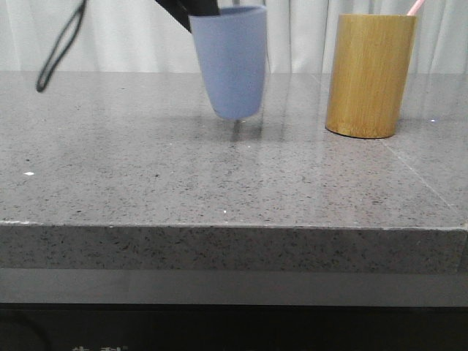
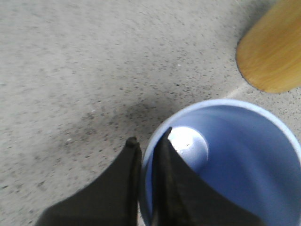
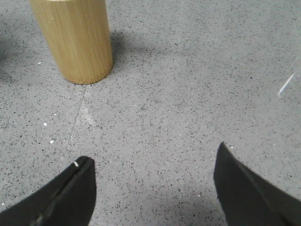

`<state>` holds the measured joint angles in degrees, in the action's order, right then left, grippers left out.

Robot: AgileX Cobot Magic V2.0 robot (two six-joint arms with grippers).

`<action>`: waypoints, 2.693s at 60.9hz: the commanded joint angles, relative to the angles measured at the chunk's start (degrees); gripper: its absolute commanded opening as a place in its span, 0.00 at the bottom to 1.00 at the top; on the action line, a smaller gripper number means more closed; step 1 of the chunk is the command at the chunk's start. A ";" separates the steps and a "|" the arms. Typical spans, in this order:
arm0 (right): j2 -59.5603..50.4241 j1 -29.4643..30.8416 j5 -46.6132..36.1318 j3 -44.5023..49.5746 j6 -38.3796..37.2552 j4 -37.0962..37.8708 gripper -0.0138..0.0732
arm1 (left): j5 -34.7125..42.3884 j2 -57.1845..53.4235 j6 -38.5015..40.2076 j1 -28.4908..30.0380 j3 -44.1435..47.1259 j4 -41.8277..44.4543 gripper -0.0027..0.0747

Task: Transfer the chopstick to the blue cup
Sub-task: 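Drag the blue cup with the left gripper toward the bamboo holder, then open the left gripper and lift it off the blue cup, then lower the right gripper into the bamboo holder and grasp the pink stick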

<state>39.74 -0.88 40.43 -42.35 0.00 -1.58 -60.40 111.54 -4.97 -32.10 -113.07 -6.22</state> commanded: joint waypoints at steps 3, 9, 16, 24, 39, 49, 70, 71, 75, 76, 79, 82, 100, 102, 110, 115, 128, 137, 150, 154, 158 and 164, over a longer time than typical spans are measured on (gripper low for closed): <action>0.17 0.27 -3.42 -1.79 0.50 0.51 0.78 | 5.70 -2.19 -0.10 -0.72 -2.01 -0.26 0.01; 0.17 0.27 -3.36 -1.79 0.50 0.51 0.78 | 6.58 -1.66 -0.10 -0.58 -2.01 -0.14 0.01; 0.17 0.27 -3.36 -1.79 0.50 0.51 0.78 | 6.57 -1.26 -0.10 -0.23 -2.01 1.00 0.01; 0.17 0.27 -3.36 -1.79 0.50 0.51 0.78 | 5.11 -0.74 -0.10 0.03 -2.01 1.25 0.01; 0.17 0.27 -3.36 -1.79 0.50 0.51 0.78 | 3.88 -0.63 -0.10 0.03 -2.15 1.25 0.03; 0.17 0.27 -3.36 -1.79 0.50 0.51 0.78 | 4.10 -0.63 -0.10 0.03 -2.15 1.25 0.37; 0.17 0.27 -3.36 -1.79 0.50 0.51 0.78 | 4.63 -1.21 -0.10 0.03 -4.44 1.25 0.56; 0.17 0.27 -3.36 -1.79 0.50 0.51 0.78 | 4.47 -1.21 -0.10 0.03 -4.92 1.25 0.55; 0.17 0.27 -3.36 -1.79 0.50 0.51 0.78 | 3.04 -1.21 -0.10 0.03 -7.48 1.25 0.54; 0.17 0.27 -3.36 -1.79 0.50 0.51 0.78 | 2.89 -1.21 -0.10 0.03 -7.77 1.25 0.53; 0.17 0.27 -3.41 -1.79 0.50 0.51 0.78 | 1.68 -1.21 -0.10 0.03 -9.60 1.25 0.52; 0.17 0.27 -3.42 -1.79 0.50 0.51 0.78 | -0.83 -1.21 -0.10 0.03 -11.99 1.25 0.50; 0.17 0.27 -4.29 -1.79 0.50 -0.07 0.78 | -3.99 -8.25 2.50 0.66 -14.33 2.19 0.42; 0.17 0.27 -4.74 -1.79 0.50 -0.26 0.78 | -3.25 -9.58 2.50 0.66 -12.77 2.19 0.41; 0.17 0.27 -7.41 -1.79 0.50 -1.52 0.78 | 1.06 -16.72 2.50 0.66 -3.94 2.19 0.41; 0.17 0.27 -9.87 -1.79 0.50 -3.30 0.78 | 5.48 -22.08 2.50 0.66 4.08 2.19 0.41; 3.13 0.27 -18.78 -1.79 0.50 -10.52 0.78 | 17.62 -37.71 2.50 0.66 26.07 2.19 0.41; 8.26 0.07 -26.39 -1.92 0.50 -16.11 0.78 | 22.68 -46.52 2.50 0.66 37.43 1.82 0.41; 16.98 -2.63 -36.34 -3.61 0.50 -20.87 0.78 | 24.36 -54.41 2.50 0.66 45.13 0.63 0.41; 19.79 -3.25 -38.66 -5.17 0.50 -21.78 0.78 | 24.36 -55.61 2.50 0.66 45.81 0.63 0.41; 22.45 -3.39 -40.43 -6.96 0.50 -22.43 0.78 | 24.15 -56.06 2.50 0.66 45.81 0.63 0.41; 26.03 -3.39 -41.23 -10.08 0.50 -24.20 0.78 | 24.15 -56.06 2.50 0.66 45.81 0.63 0.41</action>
<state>64.24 -4.22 4.97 -48.36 0.00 -24.20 -40.78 56.39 -2.89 -31.67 -65.89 -4.75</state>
